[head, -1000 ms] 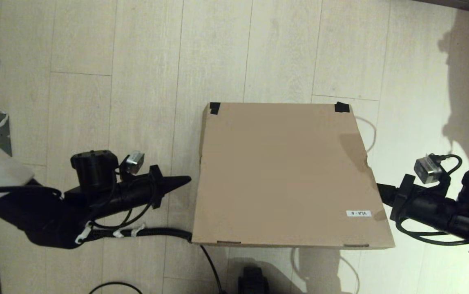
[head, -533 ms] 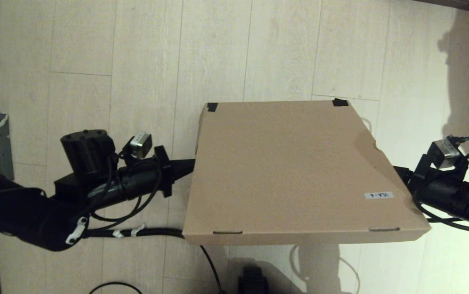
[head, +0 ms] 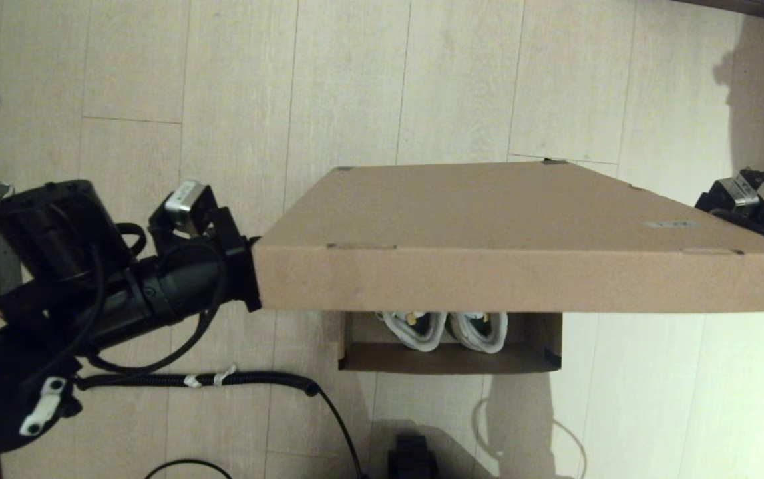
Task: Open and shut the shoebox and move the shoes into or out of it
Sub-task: Open the shoe box
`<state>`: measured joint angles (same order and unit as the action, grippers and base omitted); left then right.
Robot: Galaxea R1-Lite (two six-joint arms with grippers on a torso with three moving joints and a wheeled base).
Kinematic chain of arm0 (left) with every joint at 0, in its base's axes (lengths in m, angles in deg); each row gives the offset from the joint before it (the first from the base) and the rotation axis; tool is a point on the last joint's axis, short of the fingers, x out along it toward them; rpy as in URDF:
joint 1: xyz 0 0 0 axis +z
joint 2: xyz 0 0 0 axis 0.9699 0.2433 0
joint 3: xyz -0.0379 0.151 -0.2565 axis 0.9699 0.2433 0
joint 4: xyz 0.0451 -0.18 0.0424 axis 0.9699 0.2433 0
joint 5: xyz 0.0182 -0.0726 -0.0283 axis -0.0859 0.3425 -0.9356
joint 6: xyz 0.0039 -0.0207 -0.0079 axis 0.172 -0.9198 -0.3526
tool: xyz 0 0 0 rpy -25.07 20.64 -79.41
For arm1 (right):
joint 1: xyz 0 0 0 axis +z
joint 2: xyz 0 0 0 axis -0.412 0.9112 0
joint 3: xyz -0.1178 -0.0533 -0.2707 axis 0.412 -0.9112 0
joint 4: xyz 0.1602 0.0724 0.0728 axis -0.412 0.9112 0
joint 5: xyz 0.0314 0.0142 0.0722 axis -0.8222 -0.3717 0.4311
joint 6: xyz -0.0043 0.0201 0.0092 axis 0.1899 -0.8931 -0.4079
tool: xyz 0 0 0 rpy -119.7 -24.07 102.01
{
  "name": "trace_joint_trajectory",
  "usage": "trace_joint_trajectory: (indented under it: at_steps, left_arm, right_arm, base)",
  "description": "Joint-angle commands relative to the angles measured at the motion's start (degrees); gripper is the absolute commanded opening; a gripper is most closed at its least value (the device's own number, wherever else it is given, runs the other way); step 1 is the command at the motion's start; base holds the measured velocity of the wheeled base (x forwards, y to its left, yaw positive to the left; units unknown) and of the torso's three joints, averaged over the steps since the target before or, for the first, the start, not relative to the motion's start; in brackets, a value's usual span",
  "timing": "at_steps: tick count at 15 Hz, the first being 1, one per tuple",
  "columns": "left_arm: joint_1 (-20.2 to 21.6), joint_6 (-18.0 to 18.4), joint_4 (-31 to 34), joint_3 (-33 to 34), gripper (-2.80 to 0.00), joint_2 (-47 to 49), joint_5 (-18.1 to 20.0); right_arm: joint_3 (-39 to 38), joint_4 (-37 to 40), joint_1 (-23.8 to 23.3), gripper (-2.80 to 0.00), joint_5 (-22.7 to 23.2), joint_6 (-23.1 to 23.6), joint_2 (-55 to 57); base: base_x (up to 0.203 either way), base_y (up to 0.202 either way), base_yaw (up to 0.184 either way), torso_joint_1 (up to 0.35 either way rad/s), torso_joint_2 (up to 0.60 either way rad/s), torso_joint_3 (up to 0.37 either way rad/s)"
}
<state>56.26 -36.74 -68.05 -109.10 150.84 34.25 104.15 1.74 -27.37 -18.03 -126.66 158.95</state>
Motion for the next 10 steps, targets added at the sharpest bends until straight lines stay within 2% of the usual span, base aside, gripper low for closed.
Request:
trace_joint_trajectory:
  at_steps: [1, 6, 10]
  left_arm:
    - [0.25, -0.33, -1.64, -1.85, -2.8, -1.84, -0.51]
    - [0.77, -0.09, -4.45, -13.75, -2.8, 8.89, -0.54]
    - [1.47, 0.0, -4.53, -23.71, -2.8, 19.88, -0.63]
  right_arm:
    - [1.48, -0.06, -0.27, -2.8, 0.22, -0.51, 0.27]
    - [1.98, 1.8, -5.68, -2.8, -0.36, -3.33, -2.52]
    - [-3.09, 2.69, -7.3, -2.8, -0.13, -2.84, -6.0]
  base:
    - [0.0, 0.0, 0.0, 0.0, 0.0, 0.0]
    - [0.0, 0.0, 0.0, 0.0, 0.0, 0.0]
    - [0.0, 0.0, 0.0, 0.0, 0.0, 0.0]
